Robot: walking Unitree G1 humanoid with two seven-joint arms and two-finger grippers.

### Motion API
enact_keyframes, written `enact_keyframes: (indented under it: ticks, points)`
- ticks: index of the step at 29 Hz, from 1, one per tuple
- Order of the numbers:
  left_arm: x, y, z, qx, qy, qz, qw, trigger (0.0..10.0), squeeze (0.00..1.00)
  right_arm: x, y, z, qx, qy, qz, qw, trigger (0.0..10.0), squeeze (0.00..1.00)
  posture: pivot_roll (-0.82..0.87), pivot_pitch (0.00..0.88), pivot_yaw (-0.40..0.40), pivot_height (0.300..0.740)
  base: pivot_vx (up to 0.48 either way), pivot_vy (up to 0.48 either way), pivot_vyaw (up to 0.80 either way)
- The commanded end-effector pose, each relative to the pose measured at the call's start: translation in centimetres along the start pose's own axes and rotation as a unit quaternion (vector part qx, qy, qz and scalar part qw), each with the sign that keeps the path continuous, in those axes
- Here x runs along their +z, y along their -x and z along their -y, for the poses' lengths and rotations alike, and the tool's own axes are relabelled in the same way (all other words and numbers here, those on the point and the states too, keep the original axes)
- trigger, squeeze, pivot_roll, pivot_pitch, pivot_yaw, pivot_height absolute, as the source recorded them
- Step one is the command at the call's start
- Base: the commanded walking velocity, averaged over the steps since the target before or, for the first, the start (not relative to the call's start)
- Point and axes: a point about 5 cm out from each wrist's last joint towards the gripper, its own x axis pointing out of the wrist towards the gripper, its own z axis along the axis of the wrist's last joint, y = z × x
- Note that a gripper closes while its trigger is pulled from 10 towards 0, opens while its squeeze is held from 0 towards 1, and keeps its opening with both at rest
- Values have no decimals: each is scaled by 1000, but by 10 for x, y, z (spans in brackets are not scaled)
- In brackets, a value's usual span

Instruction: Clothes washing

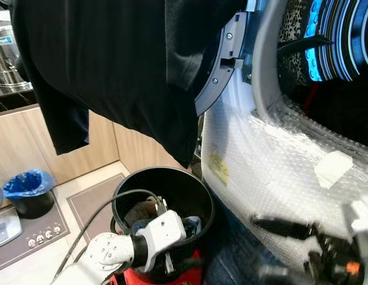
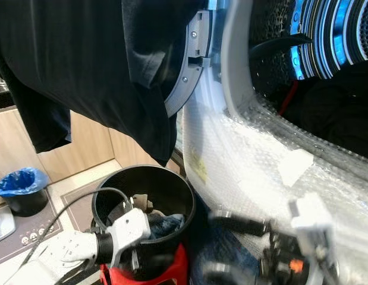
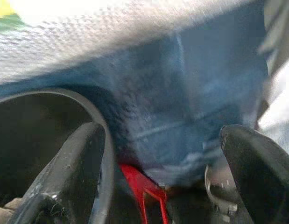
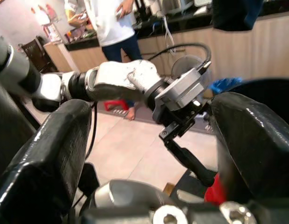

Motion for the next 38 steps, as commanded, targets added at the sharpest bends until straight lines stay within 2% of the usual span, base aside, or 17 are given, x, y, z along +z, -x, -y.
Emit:
enact_keyframes:
  ticks: [1,7,10,11,13,15,17,26,29,31,32,33,35,38]
  points:
    - [-5,-2,1,-17,-16,-15,1000,10000,0,-5,0,2,-1,4,-15,1000,10000,0,-145,23,5,740,0,0,0]
    - [-27,-11,4,-47,-34,-58,997,10000,0,-37,-1,11,-26,-18,-57,998,10000,0,-147,18,34,740,0,0,0]
    - [-50,-21,8,-52,-30,-95,994,10000,0,-69,3,25,-70,-48,-87,993,10000,0,-150,12,46,740,0,0,0]
    - [-58,-24,10,-56,-26,-104,993,10000,0,-81,4,31,-89,-62,-94,990,10000,0,-145,7,48,740,0,0,0]
    - [-63,-28,12,-54,-8,-107,993,10000,0,-88,5,37,-109,-64,-94,987,10000,0,-142,4,50,740,0,0,0]
    - [-77,-35,16,-52,4,-124,991,10000,0,-102,5,44,-133,-94,-81,983,10000,0,-137,0,53,740,0,0,0]
    - [-80,-38,19,-53,5,-128,990,10000,0,-110,4,48,-148,-104,-75,981,10000,0,-134,0,53,740,0,0,0]
    - [-87,-50,25,-67,11,-125,990,10000,0,-126,-3,67,-199,-95,-61,973,10000,0,-131,0,59,740,0,0,0]
    - [-92,-54,27,-64,15,-133,989,10000,0,-138,-1,77,-242,-101,-77,962,10000,0,-128,0,59,740,0,0,0]
    - [-102,-58,29,-58,25,-152,986,10000,0,-151,4,88,-292,-110,-100,945,10000,0,-125,0,55,740,0,0,0]
    - [-102,-58,29,-58,25,-152,986,10000,0,-151,4,88,-292,-110,-100,945,10000,0,-125,0,55,740,0,0,0]
    - [-112,-62,34,-53,27,-174,983,10000,0,-165,9,99,-342,-123,-124,923,10000,0,-123,0,50,740,0,0,0]
    - [-126,-65,40,-38,29,-205,978,10000,0,-180,14,106,-390,-117,-151,901,10000,0,-118,0,42,740,0,0,0]
    - [-137,-67,46,-24,26,-234,972,10000,0,-191,16,110,-424,-115,-164,883,10000,0,-114,0,30,740,0,0,0]
